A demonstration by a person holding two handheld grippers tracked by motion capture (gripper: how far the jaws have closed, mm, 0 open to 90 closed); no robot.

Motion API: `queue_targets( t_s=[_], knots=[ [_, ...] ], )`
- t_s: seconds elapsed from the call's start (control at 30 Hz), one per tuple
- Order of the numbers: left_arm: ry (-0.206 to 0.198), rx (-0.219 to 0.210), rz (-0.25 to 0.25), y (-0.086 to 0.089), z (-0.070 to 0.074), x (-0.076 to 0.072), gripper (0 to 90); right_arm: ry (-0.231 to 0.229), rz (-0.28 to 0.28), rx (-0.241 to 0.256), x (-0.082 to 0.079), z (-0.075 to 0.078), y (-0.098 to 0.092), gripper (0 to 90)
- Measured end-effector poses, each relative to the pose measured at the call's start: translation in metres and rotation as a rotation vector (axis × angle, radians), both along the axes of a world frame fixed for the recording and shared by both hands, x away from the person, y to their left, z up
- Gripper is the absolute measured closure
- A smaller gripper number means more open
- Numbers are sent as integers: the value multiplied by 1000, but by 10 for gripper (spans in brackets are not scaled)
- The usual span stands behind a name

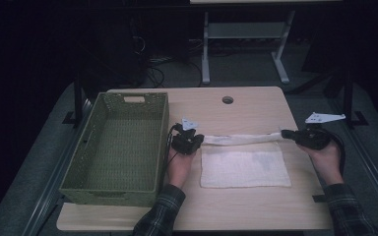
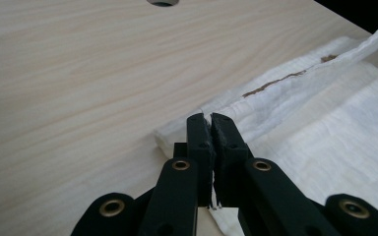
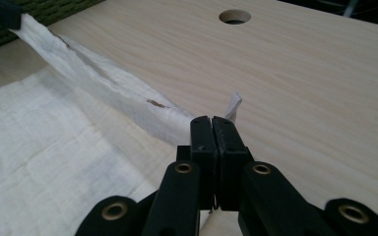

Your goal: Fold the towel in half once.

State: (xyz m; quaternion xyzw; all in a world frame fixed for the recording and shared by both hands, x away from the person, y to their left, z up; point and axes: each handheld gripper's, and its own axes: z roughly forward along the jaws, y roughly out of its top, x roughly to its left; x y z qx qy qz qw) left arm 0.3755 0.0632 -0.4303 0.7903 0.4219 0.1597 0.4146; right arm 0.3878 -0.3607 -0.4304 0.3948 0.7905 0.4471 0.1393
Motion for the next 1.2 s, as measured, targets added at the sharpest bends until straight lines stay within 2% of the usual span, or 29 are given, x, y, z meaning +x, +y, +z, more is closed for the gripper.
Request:
queue_targets(
  t_s=[0.1, 0.3, 0.4, 0.63, 0.8, 0.93, 1.1, 1.2],
  knots=[
    [5, 18, -15, -1, -4, -6, 868, 6, -1, 10, -6, -4, -1, 883],
    [-7, 3, -26, 0, 2, -16, 868, 0, -10, -3, -20, -8, -2, 881],
    [-21, 3, -33, 0, 4, -22, 868, 1, -12, 6, -27, -9, -5, 881],
    [-4, 1, -47, 2, 3, -36, 869, -3, -12, 22, -41, -10, -7, 881],
    [-9, 0, -54, 2, 4, -46, 868, -10, -13, 15, -53, -9, -8, 881],
    [-12, 23, -52, 2, 5, -54, 869, -6, -10, 27, -63, -8, -10, 881],
    [-9, 51, -59, 1, 4, -62, 869, 6, 6, 16, -72, -11, -8, 881],
    [-10, 85, -68, 0, 2, -66, 868, 12, 18, 8, -78, -12, -7, 881]
  ],
)
